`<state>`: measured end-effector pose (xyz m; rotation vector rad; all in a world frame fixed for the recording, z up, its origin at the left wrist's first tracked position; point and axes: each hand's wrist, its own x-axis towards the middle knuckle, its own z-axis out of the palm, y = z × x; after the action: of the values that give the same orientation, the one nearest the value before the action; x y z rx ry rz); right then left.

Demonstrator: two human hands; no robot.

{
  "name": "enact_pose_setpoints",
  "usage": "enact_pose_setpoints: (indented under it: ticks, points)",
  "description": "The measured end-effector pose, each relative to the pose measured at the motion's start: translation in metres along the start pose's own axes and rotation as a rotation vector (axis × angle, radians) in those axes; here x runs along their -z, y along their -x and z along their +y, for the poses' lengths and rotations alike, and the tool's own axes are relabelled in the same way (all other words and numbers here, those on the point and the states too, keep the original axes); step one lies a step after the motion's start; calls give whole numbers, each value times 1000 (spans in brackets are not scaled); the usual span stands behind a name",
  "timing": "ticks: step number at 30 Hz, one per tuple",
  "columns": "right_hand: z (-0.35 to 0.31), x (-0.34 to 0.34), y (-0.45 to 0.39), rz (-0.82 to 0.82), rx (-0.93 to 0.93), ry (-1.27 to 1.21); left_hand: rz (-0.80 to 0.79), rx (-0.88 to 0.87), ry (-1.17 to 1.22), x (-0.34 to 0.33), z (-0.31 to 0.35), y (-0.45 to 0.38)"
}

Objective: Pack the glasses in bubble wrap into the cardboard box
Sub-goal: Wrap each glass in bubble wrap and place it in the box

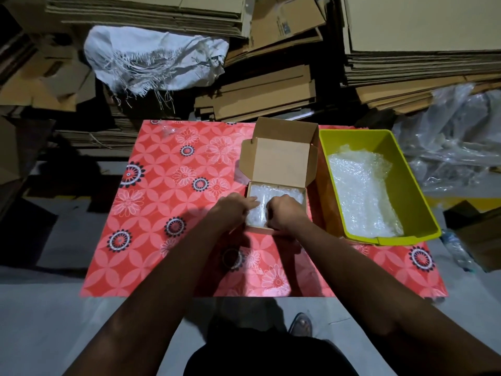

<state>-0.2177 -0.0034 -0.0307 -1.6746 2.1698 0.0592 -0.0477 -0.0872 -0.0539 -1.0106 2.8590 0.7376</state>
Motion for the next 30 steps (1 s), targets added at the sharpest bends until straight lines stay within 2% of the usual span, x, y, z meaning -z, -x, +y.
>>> enact_pose_setpoints:
  ticks: [2, 7, 13, 21, 24, 30]
  points:
    - [-6, -2, 1, 11, 8, 46, -3, -24, 84, -2, -4, -1]
    - [-9, -3, 4, -27, 47, 39, 7, 46, 239, 4, -3, 7]
    - [-2, 11, 2, -104, 102, -47, 39, 36, 213, 2, -3, 7]
    - [-12, -7, 2, -21, -21, 54, 27, 90, 315, -5, -3, 14]
    - [-13, -7, 6, 7, -34, 61, 38, 92, 298, -6, 1, 15]
    - [-3, 8, 12, -73, 25, 33, 83, 78, 189, -10, 6, 13]
